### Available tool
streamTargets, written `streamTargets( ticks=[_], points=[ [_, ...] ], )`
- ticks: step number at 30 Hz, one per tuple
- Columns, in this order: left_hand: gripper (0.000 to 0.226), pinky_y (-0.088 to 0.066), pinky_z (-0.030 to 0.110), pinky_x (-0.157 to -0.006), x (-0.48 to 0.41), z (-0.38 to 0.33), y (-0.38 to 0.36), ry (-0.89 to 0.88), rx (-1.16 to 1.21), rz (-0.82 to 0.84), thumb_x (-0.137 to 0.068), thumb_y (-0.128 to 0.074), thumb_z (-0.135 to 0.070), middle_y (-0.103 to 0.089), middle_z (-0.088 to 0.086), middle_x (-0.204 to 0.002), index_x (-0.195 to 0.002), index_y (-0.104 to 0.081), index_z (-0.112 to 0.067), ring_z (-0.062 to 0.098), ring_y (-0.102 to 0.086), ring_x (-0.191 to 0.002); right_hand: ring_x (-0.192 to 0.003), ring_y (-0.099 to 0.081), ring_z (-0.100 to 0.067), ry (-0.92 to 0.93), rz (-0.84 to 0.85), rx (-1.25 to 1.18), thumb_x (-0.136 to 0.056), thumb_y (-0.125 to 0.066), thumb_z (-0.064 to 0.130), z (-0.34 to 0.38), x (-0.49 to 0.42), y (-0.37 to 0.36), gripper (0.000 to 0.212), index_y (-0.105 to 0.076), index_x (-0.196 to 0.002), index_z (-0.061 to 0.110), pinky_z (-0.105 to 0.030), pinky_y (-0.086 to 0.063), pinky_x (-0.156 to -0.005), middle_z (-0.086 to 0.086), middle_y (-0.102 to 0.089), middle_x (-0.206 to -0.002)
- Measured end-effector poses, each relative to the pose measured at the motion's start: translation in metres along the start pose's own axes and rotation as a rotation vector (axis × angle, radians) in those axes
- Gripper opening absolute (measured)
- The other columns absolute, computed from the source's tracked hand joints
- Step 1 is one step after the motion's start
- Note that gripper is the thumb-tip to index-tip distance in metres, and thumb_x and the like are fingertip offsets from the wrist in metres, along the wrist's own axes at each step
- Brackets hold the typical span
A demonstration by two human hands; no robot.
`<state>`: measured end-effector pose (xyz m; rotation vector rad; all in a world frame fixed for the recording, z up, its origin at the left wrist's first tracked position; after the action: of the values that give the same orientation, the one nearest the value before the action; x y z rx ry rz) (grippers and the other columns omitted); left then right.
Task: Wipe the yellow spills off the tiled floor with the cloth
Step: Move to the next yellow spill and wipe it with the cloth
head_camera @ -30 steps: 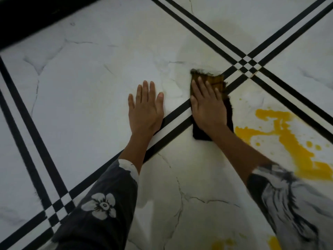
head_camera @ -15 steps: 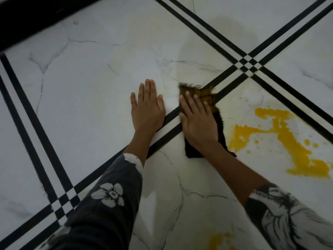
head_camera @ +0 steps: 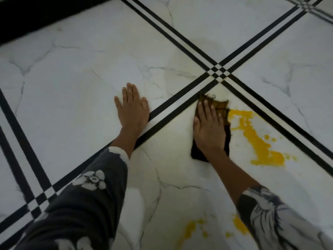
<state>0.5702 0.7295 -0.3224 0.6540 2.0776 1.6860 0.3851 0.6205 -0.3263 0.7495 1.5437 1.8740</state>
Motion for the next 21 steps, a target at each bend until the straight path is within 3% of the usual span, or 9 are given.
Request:
streamTargets(
  ticks=[4, 8, 11, 14, 17, 21],
  points=[
    [0.057, 0.001, 0.042, -0.115, 0.035, -0.068, -0.013, -0.371, -0.05, -0.014, -0.099, -0.021, -0.033, -0.003, 0.007, -0.159, -0.15, -0.005, -0.013, 0.022, -0.004, -0.146, -0.145, -0.003, -0.014, 0.065, 0.05, -0.032, -0.084, 0.012, 0.043, 0.01, 0.023, -0.002, 0.069, -0.004, -0.148, 0.022, -0.031, 0.005, -0.114, 0.004, -0.003, -0.157],
    [0.056, -0.005, 0.045, -0.117, 0.031, -0.07, -0.027, -0.309, -0.012, 0.075, -0.098, -0.02, -0.034, -0.013, 0.004, -0.158, -0.15, -0.01, -0.014, 0.019, -0.01, -0.145, -0.145, -0.005, -0.016, 0.003, 0.003, -0.021, -0.094, -0.005, 0.039, -0.029, -0.009, 0.004, 0.057, -0.007, -0.149, 0.021, -0.034, -0.001, -0.116, 0.002, -0.006, -0.157],
    [0.058, -0.009, 0.047, -0.117, 0.031, -0.071, -0.026, -0.329, -0.019, 0.053, -0.096, -0.016, -0.035, -0.018, 0.006, -0.157, -0.149, -0.014, -0.013, 0.021, -0.014, -0.145, -0.145, -0.005, -0.017, -0.068, -0.033, -0.009, -0.094, -0.002, 0.039, -0.027, 0.003, 0.001, 0.058, -0.007, -0.149, 0.02, -0.034, 0.0, -0.116, 0.0, -0.006, -0.158],
    [0.066, -0.012, 0.047, -0.116, 0.031, -0.07, -0.025, -0.336, -0.034, 0.056, -0.09, -0.006, -0.039, -0.021, 0.007, -0.156, -0.149, -0.016, -0.012, 0.023, -0.018, -0.144, -0.145, -0.008, -0.016, 0.042, 0.004, -0.036, -0.091, 0.0, 0.042, -0.007, 0.031, -0.002, 0.062, -0.011, -0.148, 0.021, -0.032, 0.001, -0.115, 0.002, -0.009, -0.157],
    [0.063, -0.011, 0.047, -0.116, 0.029, -0.068, -0.027, -0.349, -0.023, 0.049, -0.092, -0.01, -0.038, -0.019, 0.007, -0.156, -0.149, -0.015, -0.013, 0.023, -0.017, -0.144, -0.145, -0.009, -0.014, 0.156, 0.038, -0.045, -0.093, -0.005, 0.041, -0.02, -0.001, 0.005, 0.058, -0.012, -0.148, 0.024, -0.032, -0.002, -0.115, 0.004, -0.012, -0.157],
    [0.059, -0.008, 0.046, -0.115, 0.03, -0.069, -0.027, -0.357, 0.006, 0.032, -0.094, -0.018, -0.035, -0.02, 0.008, -0.156, -0.149, -0.016, -0.012, 0.022, -0.017, -0.144, -0.145, -0.007, -0.016, 0.063, 0.012, -0.036, -0.1, -0.015, 0.035, -0.054, -0.048, 0.012, 0.05, -0.009, -0.148, 0.022, -0.034, -0.002, -0.116, 0.002, -0.009, -0.157]
  ],
)
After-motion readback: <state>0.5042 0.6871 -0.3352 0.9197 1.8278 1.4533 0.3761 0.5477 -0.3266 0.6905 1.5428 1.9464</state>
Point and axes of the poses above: each hand's wrist, its own x-axis away from the middle knuckle, its own y-axis out of the back of the hand, z = x × y, the point moved 1 cm from there along -x, towards the middle knuckle
